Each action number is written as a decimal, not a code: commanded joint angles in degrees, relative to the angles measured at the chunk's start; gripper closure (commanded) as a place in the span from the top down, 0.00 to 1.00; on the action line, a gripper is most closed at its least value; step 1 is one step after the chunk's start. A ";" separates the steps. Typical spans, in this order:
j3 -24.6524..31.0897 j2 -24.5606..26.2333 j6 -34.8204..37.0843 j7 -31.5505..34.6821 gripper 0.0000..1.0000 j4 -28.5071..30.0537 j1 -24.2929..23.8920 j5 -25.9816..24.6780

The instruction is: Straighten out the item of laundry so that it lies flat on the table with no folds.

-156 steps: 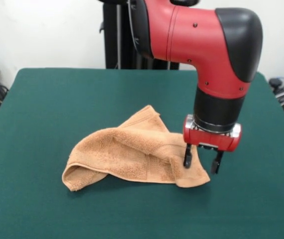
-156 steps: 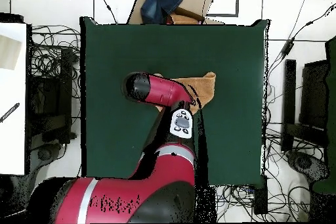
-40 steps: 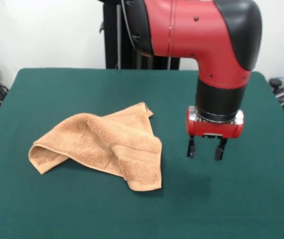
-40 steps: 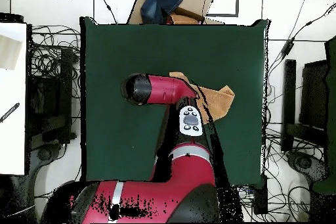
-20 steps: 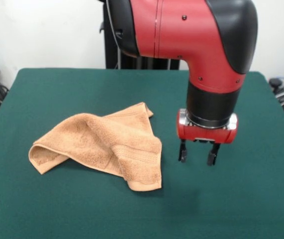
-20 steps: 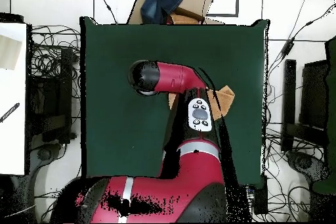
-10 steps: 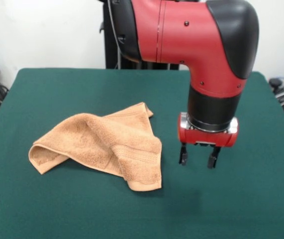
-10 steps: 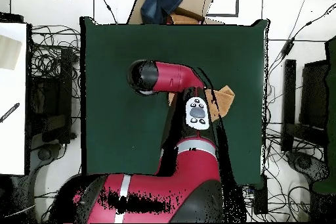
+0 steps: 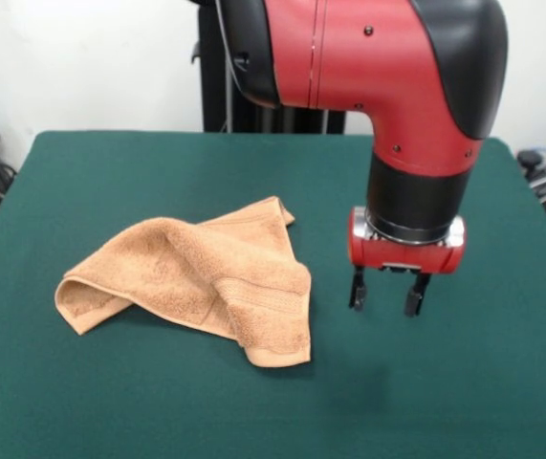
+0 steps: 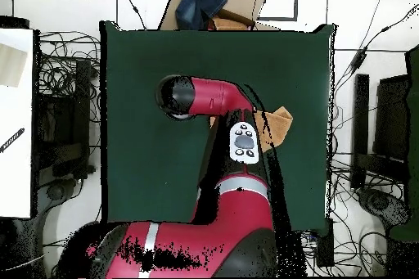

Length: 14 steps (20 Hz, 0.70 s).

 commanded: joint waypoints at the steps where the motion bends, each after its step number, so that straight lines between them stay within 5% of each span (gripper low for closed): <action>1: 1.21 0.12 -0.71 11.26 1.00 6.06 0.67 1.66; 14: 0.95 4.79 -0.07 10.06 1.00 1.34 0.80 0.84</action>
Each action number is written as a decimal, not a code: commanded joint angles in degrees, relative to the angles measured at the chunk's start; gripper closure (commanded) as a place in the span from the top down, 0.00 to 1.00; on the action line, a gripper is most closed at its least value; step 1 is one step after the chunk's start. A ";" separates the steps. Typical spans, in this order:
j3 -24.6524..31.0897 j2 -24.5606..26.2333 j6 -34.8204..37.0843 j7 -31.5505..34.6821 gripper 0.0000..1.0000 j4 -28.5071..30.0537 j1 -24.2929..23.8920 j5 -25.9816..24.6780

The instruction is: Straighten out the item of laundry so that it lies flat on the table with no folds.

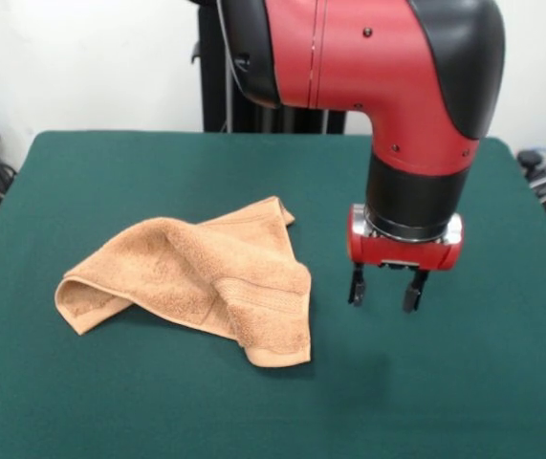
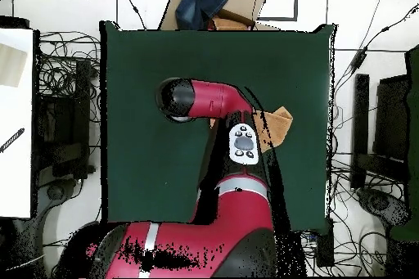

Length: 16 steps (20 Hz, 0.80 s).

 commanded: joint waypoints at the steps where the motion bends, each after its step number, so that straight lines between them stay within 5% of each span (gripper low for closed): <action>1: 0.58 4.77 0.28 10.04 1.00 -0.24 1.05 0.64; 16: -1.05 8.88 4.25 6.82 1.00 -9.01 -0.05 -0.93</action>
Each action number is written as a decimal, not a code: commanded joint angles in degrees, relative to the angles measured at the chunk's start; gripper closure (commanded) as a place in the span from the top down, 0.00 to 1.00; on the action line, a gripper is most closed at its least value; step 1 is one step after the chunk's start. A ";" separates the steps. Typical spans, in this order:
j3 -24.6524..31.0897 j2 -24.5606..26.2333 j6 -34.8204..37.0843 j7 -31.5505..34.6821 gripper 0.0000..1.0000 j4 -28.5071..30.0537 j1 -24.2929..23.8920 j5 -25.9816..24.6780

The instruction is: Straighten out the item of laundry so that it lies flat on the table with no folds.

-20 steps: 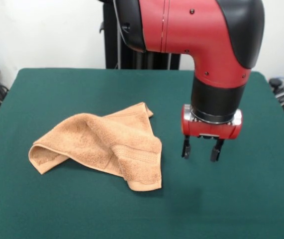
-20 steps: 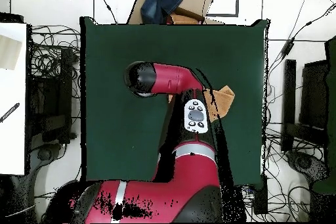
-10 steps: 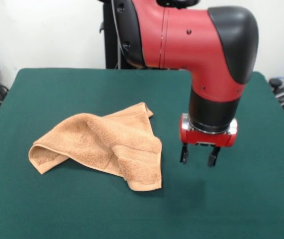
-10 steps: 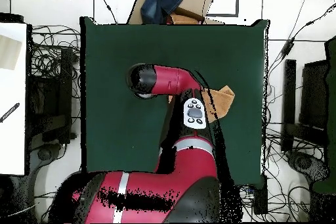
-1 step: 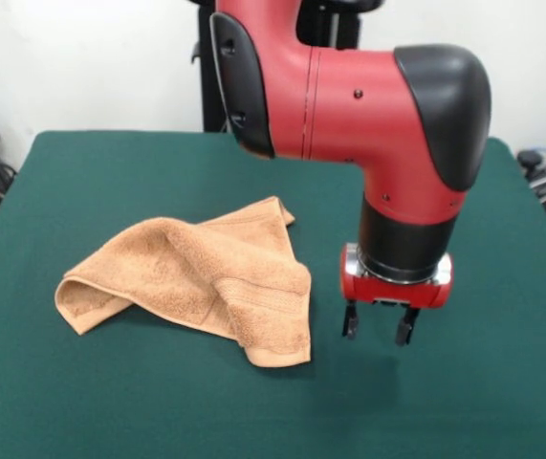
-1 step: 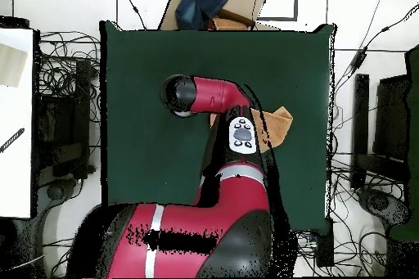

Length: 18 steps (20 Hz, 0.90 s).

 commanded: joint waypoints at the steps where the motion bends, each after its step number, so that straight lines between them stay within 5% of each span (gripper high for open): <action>1: -0.80 2.80 4.63 6.86 1.00 -2.68 -0.01 -0.86; 18: 1.79 2.09 5.40 5.65 1.00 -1.93 -2.50 0.40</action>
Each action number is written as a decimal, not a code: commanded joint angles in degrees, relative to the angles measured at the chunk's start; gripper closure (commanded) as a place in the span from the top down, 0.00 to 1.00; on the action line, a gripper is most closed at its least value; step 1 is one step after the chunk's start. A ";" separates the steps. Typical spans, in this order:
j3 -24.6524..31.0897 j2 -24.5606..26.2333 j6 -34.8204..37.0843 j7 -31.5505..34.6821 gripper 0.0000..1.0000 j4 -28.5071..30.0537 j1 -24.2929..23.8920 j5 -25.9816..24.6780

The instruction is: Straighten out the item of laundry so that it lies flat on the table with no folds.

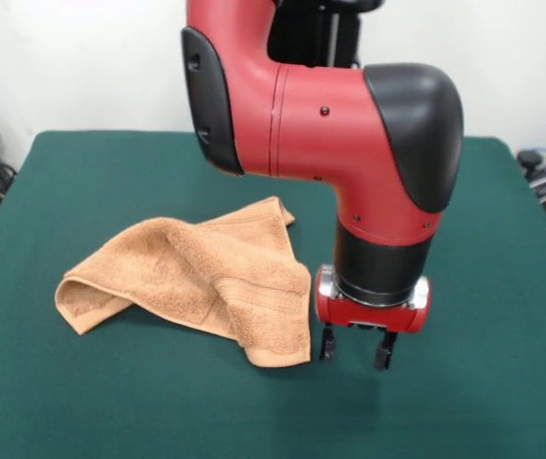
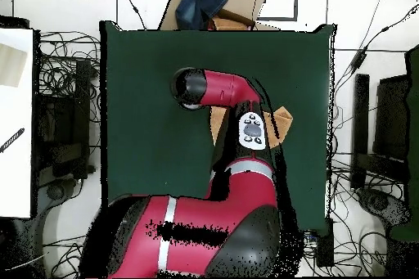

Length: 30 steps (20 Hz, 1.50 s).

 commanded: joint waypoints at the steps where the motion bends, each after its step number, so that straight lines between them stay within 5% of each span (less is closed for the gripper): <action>1: 1.85 0.15 5.22 5.73 1.00 1.72 -0.76 0.40; 30: 0.82 -0.90 1.86 3.02 1.00 5.06 -2.54 -2.47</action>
